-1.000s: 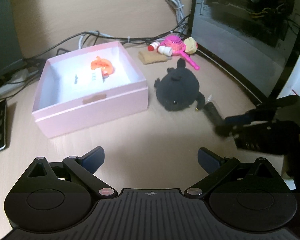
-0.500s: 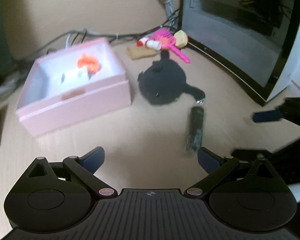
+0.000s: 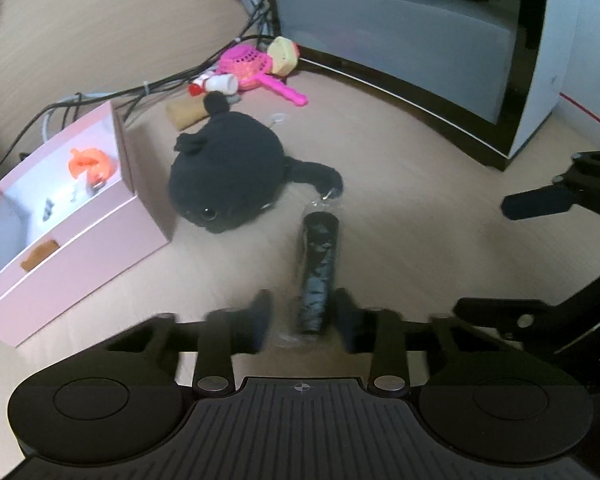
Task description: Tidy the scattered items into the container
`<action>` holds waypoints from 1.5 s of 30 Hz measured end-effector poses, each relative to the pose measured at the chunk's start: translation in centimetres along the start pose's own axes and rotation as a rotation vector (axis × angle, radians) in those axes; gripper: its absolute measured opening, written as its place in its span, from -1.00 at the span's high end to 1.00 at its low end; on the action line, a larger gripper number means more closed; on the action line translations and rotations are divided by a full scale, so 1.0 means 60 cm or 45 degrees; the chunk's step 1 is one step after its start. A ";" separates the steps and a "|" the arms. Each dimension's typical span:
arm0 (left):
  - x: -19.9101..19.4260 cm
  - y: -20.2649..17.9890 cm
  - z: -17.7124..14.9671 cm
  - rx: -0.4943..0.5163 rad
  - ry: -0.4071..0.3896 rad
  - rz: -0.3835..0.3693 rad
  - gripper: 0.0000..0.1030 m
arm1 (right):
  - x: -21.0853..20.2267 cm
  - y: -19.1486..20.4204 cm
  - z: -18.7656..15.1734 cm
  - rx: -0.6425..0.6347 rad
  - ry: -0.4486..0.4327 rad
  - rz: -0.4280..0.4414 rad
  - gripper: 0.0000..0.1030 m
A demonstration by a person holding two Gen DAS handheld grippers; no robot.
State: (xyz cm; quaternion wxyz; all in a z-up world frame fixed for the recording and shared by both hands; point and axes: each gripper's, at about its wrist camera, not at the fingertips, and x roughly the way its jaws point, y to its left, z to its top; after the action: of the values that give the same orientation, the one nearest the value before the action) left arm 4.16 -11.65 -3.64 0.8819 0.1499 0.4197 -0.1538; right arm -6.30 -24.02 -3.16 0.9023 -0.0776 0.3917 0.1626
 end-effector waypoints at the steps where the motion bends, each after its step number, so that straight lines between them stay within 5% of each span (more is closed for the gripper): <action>1: -0.003 0.004 -0.002 0.002 0.006 0.012 0.42 | 0.002 0.004 0.001 -0.010 -0.001 0.009 -0.60; 8: -0.040 0.087 -0.048 -0.084 0.043 0.158 0.31 | 0.015 0.027 0.014 -0.068 -0.003 0.069 -0.65; 10: -0.049 0.115 -0.064 -0.126 0.056 0.219 -0.16 | 0.020 0.029 0.016 -0.063 0.010 0.087 -0.65; 15: -0.064 0.173 -0.094 -0.254 0.094 0.418 -0.41 | 0.032 0.038 0.018 -0.071 0.044 0.130 -0.73; 18: -0.075 0.196 -0.098 -0.397 0.089 0.443 -0.62 | 0.035 0.042 0.017 -0.074 0.052 0.143 -0.85; 21: -0.089 0.191 -0.095 -0.499 0.054 0.367 -0.84 | 0.039 0.045 0.016 -0.087 0.064 0.162 -1.00; 30: -0.084 0.107 -0.059 -0.465 0.008 0.234 -0.93 | 0.039 0.047 0.012 -0.141 0.053 0.180 -1.00; 35: -0.057 0.078 -0.035 -0.445 0.031 0.288 -0.94 | 0.038 0.042 0.011 -0.204 0.057 0.224 -1.00; 45: -0.027 0.080 -0.003 -0.671 0.051 0.426 -0.95 | 0.033 0.013 0.009 -0.228 -0.013 0.220 -1.00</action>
State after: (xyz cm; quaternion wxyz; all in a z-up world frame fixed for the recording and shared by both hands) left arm 4.97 -7.00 -1.82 0.8949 -0.0139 0.4320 0.1107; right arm -4.92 -22.68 -4.23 0.8764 -0.1230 0.3762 0.2745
